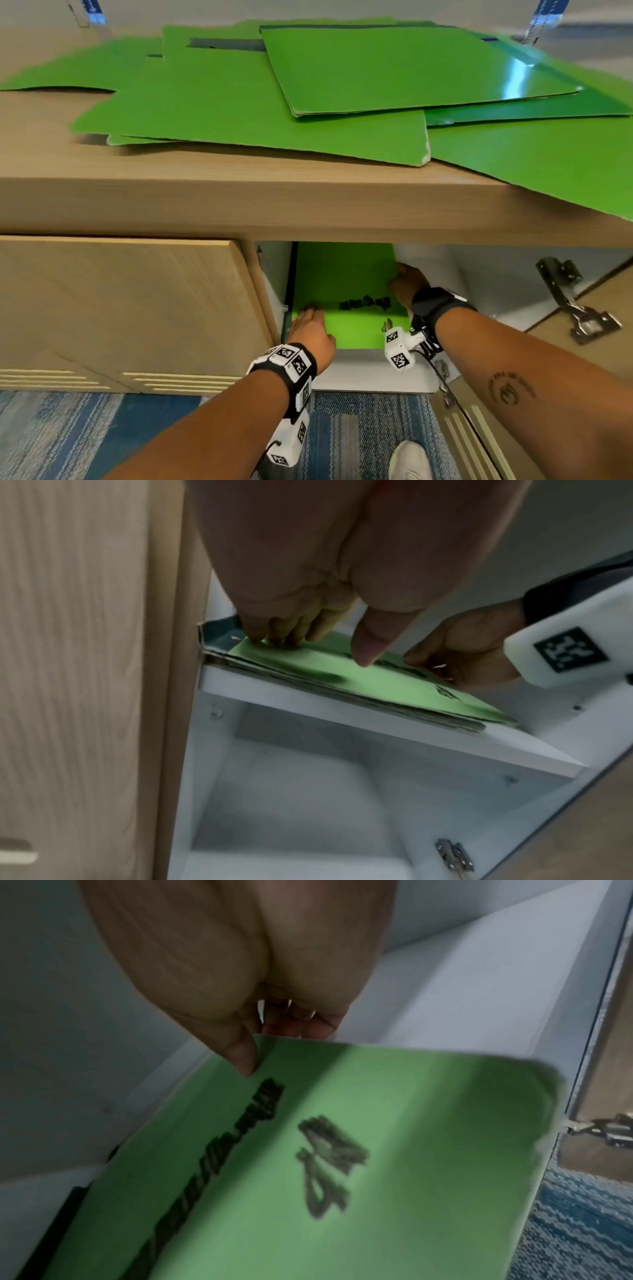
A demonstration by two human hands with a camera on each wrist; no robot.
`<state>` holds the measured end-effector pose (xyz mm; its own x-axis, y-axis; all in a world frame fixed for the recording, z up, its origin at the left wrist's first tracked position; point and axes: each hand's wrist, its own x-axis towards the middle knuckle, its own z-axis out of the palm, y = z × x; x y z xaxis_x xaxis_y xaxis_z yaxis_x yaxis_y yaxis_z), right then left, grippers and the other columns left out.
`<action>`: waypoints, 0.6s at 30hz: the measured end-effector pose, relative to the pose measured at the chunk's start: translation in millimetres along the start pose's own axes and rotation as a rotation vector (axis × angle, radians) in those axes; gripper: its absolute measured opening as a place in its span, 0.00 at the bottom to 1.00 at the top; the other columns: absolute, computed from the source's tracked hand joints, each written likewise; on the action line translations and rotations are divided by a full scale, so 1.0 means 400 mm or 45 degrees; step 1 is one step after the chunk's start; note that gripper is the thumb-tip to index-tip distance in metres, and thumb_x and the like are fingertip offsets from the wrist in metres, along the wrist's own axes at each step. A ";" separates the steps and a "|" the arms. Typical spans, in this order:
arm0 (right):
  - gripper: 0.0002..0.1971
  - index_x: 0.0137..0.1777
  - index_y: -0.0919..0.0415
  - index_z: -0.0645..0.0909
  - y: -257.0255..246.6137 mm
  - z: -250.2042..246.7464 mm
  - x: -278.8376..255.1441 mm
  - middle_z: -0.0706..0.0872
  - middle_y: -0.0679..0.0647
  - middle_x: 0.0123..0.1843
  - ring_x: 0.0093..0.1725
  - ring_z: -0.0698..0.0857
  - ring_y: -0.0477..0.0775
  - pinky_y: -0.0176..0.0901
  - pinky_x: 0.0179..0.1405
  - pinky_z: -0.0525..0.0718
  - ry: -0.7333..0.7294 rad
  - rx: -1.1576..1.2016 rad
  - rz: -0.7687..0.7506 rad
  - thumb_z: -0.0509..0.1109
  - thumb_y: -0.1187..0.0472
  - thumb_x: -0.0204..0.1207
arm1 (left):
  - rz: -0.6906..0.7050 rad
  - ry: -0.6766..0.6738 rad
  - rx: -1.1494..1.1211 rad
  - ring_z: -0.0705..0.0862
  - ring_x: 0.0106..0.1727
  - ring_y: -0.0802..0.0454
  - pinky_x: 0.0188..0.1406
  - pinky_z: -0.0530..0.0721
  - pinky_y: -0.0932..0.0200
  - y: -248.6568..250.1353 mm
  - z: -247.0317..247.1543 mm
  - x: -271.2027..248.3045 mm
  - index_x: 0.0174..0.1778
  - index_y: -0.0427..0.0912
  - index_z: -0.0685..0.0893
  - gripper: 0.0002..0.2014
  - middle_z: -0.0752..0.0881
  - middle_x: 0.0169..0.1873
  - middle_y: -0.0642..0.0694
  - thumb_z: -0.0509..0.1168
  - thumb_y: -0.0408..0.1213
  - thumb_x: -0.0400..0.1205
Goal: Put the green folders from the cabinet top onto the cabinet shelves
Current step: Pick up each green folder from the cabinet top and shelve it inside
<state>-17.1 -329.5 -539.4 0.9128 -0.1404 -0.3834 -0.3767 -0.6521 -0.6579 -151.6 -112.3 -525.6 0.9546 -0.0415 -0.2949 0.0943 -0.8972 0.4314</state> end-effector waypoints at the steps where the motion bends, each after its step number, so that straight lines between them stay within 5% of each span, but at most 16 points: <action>1: 0.34 0.74 0.50 0.75 0.012 0.007 0.022 0.80 0.63 0.67 0.57 0.84 0.67 0.56 0.59 0.85 -0.001 -0.065 0.028 0.63 0.54 0.62 | -0.010 0.004 0.026 0.58 0.82 0.41 0.82 0.57 0.49 -0.002 -0.001 0.011 0.79 0.37 0.62 0.29 0.61 0.81 0.38 0.60 0.40 0.83; 7: 0.29 0.72 0.59 0.75 0.036 0.033 0.085 0.78 0.67 0.68 0.61 0.81 0.72 0.61 0.66 0.80 -0.041 -0.145 0.035 0.68 0.62 0.69 | 0.074 -0.160 0.336 0.53 0.83 0.38 0.83 0.51 0.44 -0.031 -0.011 0.051 0.83 0.47 0.54 0.46 0.56 0.83 0.41 0.71 0.52 0.73; 11: 0.31 0.69 0.54 0.77 0.011 0.027 0.055 0.78 0.65 0.64 0.57 0.82 0.71 0.59 0.61 0.84 -0.004 -0.194 0.044 0.66 0.55 0.61 | 0.154 -0.186 0.458 0.53 0.84 0.37 0.83 0.47 0.42 -0.042 -0.009 0.066 0.83 0.56 0.53 0.42 0.58 0.83 0.42 0.67 0.38 0.76; 14: 0.29 0.70 0.50 0.76 -0.008 0.021 0.024 0.75 0.61 0.62 0.57 0.80 0.69 0.57 0.60 0.85 -0.012 -0.303 0.057 0.69 0.52 0.66 | 0.139 -0.203 0.451 0.46 0.85 0.36 0.83 0.45 0.41 -0.045 -0.003 0.067 0.83 0.57 0.51 0.42 0.51 0.85 0.43 0.65 0.33 0.77; 18: 0.33 0.74 0.53 0.68 -0.060 0.009 -0.045 0.67 0.63 0.66 0.63 0.73 0.70 0.56 0.64 0.78 0.000 -0.532 -0.015 0.72 0.47 0.70 | 0.132 -0.216 0.406 0.44 0.85 0.37 0.83 0.44 0.41 -0.033 -0.015 0.049 0.83 0.56 0.49 0.44 0.48 0.85 0.43 0.69 0.47 0.76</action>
<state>-24.9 -308.5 -519.1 0.9168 -0.1311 -0.3773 -0.2697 -0.9000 -0.3425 -132.5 -98.6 -531.7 0.8914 -0.1877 -0.4125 -0.1186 -0.9751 0.1873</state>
